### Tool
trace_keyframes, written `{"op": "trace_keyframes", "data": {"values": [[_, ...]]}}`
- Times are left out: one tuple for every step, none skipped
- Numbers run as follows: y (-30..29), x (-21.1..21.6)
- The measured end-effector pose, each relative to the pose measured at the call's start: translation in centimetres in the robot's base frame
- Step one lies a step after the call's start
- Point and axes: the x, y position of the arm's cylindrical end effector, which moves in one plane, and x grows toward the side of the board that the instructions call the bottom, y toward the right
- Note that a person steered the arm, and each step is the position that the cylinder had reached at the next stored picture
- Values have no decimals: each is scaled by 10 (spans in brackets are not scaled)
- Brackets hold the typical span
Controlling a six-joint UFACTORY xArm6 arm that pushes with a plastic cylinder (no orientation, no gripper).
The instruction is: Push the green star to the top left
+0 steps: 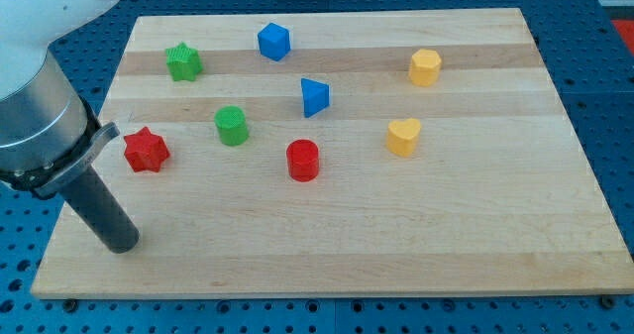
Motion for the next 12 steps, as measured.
{"op": "trace_keyframes", "data": {"values": [[-2,-6],[-2,-14],[-21,-48],[-46,-87],[-86,-122],[-81,-160],[-37,-172],[17,-170],[55,-188],[76,-222],[72,-266],[45,-297]]}}
